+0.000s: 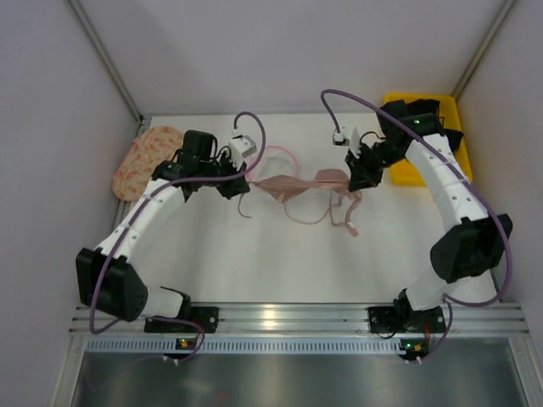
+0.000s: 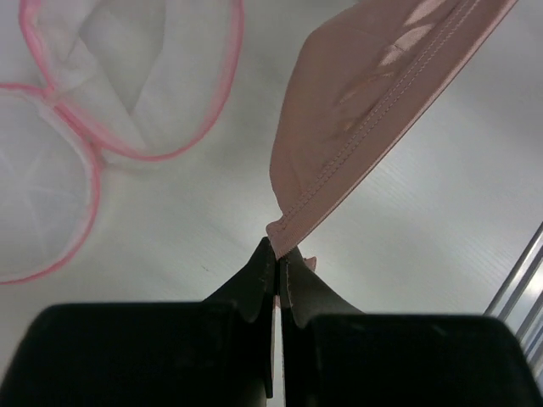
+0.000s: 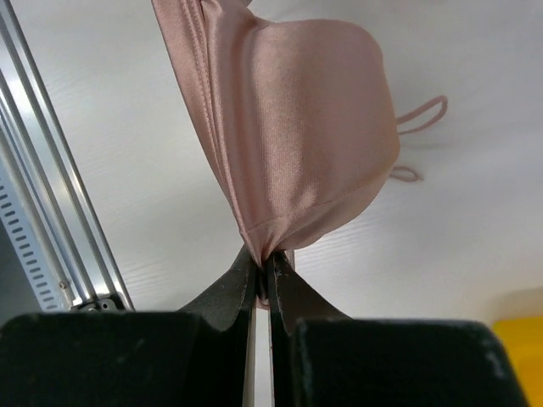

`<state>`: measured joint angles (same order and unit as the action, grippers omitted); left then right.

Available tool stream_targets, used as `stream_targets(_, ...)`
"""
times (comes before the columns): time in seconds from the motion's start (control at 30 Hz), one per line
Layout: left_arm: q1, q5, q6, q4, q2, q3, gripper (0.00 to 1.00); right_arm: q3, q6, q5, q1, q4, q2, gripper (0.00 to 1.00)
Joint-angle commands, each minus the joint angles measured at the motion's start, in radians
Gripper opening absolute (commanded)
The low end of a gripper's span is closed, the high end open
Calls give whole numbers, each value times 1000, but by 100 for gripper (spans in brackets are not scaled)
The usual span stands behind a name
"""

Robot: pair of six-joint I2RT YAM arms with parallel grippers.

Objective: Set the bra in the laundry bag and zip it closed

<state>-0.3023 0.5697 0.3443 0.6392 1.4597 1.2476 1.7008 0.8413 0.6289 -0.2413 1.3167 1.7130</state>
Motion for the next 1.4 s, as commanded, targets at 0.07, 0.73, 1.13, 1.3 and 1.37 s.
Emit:
stream_targets(0.07,-112,-2,36,-23,-392,-138,0,-154,90,-21,-15,180,-347,0)
stream_targets(0.73,-181,-25,24,47,-719,-307,0,-582,111,60,-308,179,-632,0)
stream_targets(1.13,-75,-70,-125,-90,-77,-168,0,-434,179,132,-213,185,-28,3)
stream_targets(1.3,-11,-91,-197,-150,143,-62,16,-291,156,150,-109,184,192,36)
stream_targets(1.37,-3,-97,-203,-174,183,-33,23,-210,119,166,-73,184,240,40)
